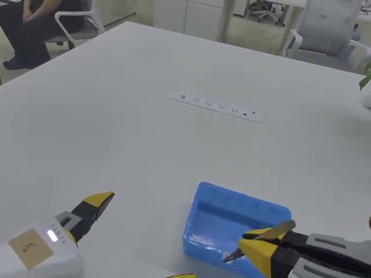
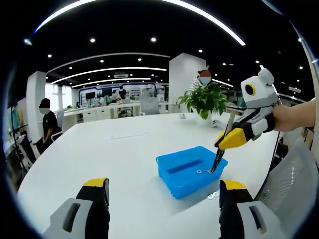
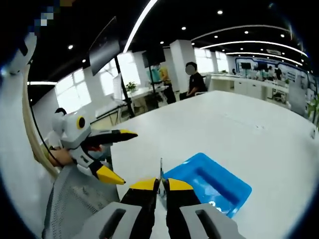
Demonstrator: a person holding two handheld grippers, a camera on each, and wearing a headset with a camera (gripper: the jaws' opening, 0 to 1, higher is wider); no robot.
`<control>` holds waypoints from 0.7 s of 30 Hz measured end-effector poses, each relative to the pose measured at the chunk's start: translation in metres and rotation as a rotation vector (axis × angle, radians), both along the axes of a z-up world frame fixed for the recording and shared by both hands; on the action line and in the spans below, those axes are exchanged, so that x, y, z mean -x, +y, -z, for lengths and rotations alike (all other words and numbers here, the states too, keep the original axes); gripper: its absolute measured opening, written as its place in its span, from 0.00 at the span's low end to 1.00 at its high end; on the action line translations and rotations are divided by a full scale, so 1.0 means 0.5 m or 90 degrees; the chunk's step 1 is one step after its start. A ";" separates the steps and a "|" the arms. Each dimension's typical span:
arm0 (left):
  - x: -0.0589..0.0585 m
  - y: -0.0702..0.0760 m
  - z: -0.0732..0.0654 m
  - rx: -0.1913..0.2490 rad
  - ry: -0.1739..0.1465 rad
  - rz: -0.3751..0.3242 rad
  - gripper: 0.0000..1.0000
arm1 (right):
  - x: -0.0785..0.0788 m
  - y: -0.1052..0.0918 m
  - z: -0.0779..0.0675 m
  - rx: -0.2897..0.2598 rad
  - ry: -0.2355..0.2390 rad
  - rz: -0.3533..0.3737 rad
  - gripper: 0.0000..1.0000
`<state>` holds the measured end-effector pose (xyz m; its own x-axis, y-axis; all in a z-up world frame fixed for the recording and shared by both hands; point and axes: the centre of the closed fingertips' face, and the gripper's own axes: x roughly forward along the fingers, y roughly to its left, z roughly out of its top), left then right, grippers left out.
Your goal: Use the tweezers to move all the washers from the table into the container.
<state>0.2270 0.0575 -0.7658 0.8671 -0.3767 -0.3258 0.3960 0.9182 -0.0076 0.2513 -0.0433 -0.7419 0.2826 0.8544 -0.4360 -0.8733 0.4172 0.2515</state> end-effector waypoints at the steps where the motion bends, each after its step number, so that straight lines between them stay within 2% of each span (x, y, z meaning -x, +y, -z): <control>1: 0.000 -0.001 0.000 0.002 0.001 0.000 0.93 | -0.011 -0.006 -0.003 -0.007 0.001 0.012 0.03; 10: 0.000 0.002 0.002 -0.001 0.004 -0.004 0.93 | -0.083 -0.028 -0.006 -0.016 0.006 0.093 0.03; 15: 0.000 0.003 0.002 -0.003 0.004 -0.003 0.93 | -0.107 -0.026 0.014 0.006 0.010 0.103 0.03; 21: 0.000 0.004 0.003 -0.001 0.005 -0.005 0.93 | -0.126 -0.020 0.042 0.027 0.017 0.092 0.03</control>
<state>0.2269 0.0595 -0.7671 0.8671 -0.3701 -0.3336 0.3893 0.9210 -0.0099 0.3142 -0.0533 -0.7627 0.3894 0.7858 -0.4805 -0.7961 0.5495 0.2535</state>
